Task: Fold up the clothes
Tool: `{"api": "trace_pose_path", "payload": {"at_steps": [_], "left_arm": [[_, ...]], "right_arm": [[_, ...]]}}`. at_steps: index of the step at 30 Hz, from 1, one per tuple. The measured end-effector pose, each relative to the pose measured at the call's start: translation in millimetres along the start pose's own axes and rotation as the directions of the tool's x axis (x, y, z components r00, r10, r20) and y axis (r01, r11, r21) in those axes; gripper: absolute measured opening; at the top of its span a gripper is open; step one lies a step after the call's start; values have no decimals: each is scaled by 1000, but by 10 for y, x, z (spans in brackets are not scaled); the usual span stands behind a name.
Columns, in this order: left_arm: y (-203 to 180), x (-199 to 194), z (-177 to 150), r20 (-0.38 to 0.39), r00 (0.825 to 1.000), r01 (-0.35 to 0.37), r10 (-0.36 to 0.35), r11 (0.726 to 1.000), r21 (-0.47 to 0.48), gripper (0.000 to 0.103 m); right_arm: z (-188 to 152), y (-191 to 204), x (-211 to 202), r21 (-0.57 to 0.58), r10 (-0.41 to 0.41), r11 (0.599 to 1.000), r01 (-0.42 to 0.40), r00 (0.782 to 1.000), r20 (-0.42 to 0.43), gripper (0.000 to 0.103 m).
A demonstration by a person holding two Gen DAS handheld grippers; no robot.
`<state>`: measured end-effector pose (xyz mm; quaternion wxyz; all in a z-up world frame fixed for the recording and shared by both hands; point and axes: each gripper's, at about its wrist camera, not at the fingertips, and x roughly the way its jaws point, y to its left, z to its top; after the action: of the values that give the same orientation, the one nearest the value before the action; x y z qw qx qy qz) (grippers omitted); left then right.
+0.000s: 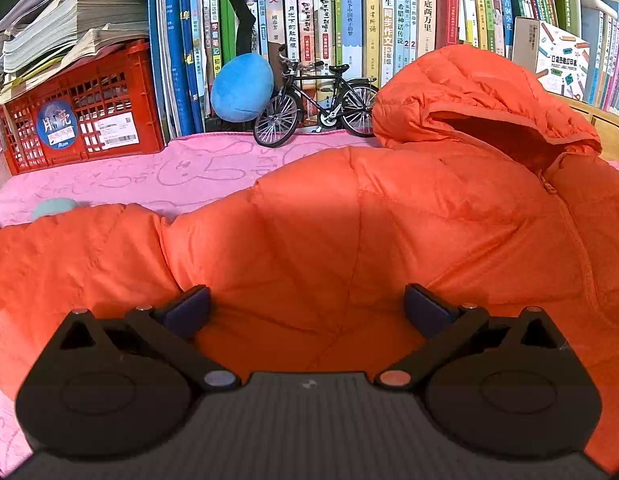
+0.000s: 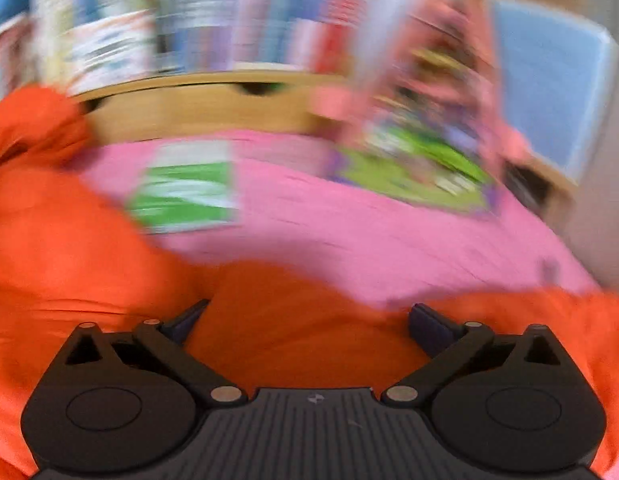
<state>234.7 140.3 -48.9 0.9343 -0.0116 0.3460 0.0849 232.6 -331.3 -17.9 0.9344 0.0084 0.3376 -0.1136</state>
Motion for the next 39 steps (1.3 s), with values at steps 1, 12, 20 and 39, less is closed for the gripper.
{"api": "trace_pose_path", "payload": {"at_steps": [1,12,20,39], "left_arm": [[1,1,1,0,1000,0,0,1000,0,103],[7,-3,7,-2,1000,4,-4,1000,-4,103],[110,-53,16,9,1000,-17,16,1000,15,103],[2175,-238,-54,98,887,-452,452,892,-25,102]], "right_arm": [[-16,-87,-16,9,-25,1000,25,1000,-3,102],[93,630,-649,-7,76,997,-76,991,114,98],[-204,2087,-643,-114,584,801,-588,809,-67,100],[-420,2486,-596,-282,494,824,-491,867,-68,103]]}}
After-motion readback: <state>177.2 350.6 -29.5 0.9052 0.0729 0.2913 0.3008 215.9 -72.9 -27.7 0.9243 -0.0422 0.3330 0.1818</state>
